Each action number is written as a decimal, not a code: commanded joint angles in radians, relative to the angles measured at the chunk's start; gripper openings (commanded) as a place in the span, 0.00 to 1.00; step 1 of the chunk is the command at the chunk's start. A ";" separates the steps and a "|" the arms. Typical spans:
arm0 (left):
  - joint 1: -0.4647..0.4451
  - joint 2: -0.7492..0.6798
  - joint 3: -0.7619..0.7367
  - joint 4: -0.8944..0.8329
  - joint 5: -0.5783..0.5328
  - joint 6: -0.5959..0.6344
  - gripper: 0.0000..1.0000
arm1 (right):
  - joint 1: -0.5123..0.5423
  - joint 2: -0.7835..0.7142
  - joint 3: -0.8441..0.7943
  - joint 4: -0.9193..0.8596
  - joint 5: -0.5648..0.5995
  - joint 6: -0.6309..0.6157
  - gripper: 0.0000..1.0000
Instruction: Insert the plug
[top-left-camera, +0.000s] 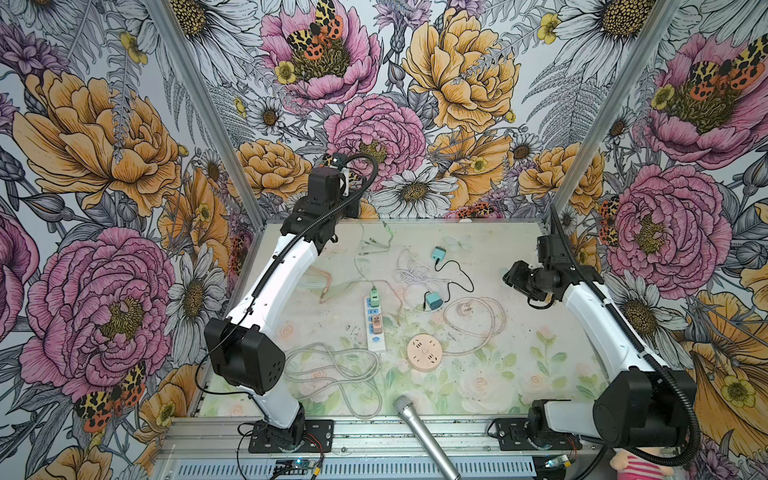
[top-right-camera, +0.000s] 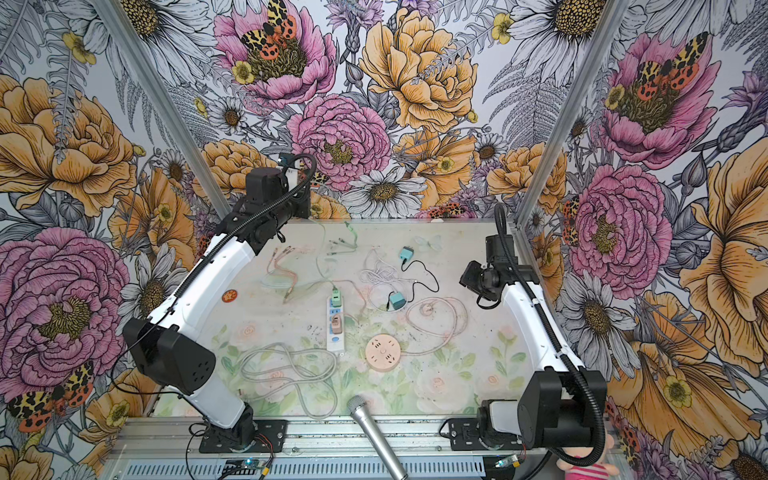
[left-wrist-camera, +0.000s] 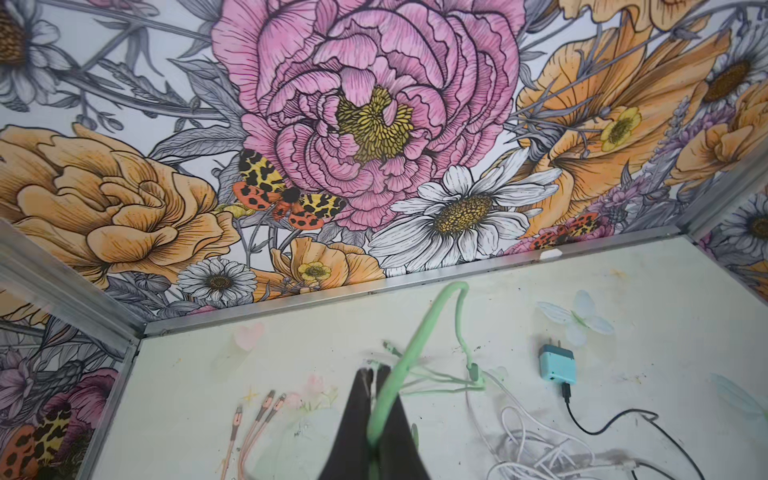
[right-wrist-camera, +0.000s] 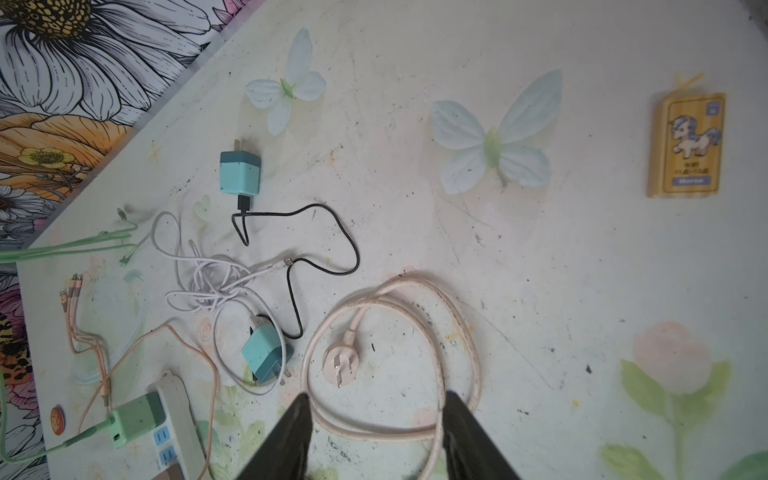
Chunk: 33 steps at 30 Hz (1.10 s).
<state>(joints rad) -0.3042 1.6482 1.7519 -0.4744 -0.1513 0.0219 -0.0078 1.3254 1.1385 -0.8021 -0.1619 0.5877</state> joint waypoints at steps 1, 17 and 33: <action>0.024 -0.053 -0.059 0.056 -0.037 -0.078 0.00 | 0.022 0.020 0.045 0.016 0.018 0.014 0.54; 0.102 -0.061 -0.216 0.102 0.116 -0.146 0.00 | 0.095 0.076 0.093 0.016 0.035 0.027 0.52; 0.056 0.115 -0.052 0.073 0.081 -0.125 0.00 | 0.100 0.081 0.074 0.017 0.046 0.023 0.52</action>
<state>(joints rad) -0.2382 1.7401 1.7008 -0.4053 -0.0528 -0.1059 0.0860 1.3952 1.1965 -0.8013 -0.1352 0.6064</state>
